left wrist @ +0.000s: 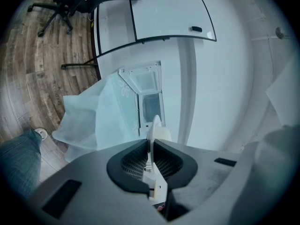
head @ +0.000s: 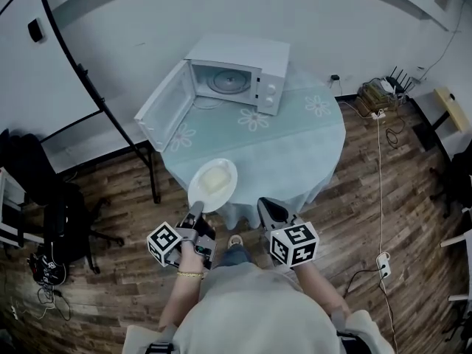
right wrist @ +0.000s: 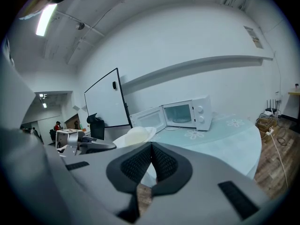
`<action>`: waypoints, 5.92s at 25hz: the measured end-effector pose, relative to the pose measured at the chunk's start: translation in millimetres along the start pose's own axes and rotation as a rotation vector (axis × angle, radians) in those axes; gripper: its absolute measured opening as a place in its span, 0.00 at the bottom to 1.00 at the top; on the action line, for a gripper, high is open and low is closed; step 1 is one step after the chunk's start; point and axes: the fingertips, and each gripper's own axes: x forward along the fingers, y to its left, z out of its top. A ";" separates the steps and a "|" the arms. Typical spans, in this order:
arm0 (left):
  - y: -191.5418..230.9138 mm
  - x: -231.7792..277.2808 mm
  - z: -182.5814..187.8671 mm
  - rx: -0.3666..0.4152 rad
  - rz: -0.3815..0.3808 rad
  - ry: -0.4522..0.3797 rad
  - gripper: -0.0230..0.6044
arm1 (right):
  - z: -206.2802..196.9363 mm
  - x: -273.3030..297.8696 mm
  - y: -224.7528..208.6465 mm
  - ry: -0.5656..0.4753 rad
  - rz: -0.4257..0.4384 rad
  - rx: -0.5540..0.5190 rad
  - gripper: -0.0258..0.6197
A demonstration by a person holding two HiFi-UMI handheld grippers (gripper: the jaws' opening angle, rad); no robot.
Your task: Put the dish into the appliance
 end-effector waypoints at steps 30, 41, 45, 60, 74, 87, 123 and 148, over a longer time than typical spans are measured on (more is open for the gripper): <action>-15.2 207.7 115.6 -0.002 0.016 0.088 0.10 | 83.5 197.4 -77.8 0.030 -0.050 -0.006 0.05; -14.0 268.5 138.3 -0.019 0.013 0.085 0.10 | 94.2 228.4 -88.2 0.064 -0.061 -0.012 0.05; -15.3 292.0 148.1 -0.012 0.000 0.068 0.10 | 96.1 242.4 -90.6 0.075 -0.048 -0.014 0.05; 1.0 380.3 173.9 -0.003 0.032 0.021 0.10 | 89.7 285.4 -127.1 0.136 -0.007 0.027 0.05; 34.4 439.5 189.9 -0.032 0.105 -0.036 0.10 | 87.0 302.8 -163.3 0.171 0.009 0.040 0.05; 41.2 478.6 192.5 -0.019 0.150 -0.054 0.10 | 84.1 307.1 -184.3 0.175 0.017 0.059 0.05; 28.2 571.6 196.1 0.052 0.198 -0.045 0.10 | 91.3 315.6 -212.4 0.150 -0.003 0.097 0.05; 9.3 525.1 175.4 0.139 0.115 0.096 0.33 | 92.5 304.2 -188.1 0.133 -0.006 0.073 0.05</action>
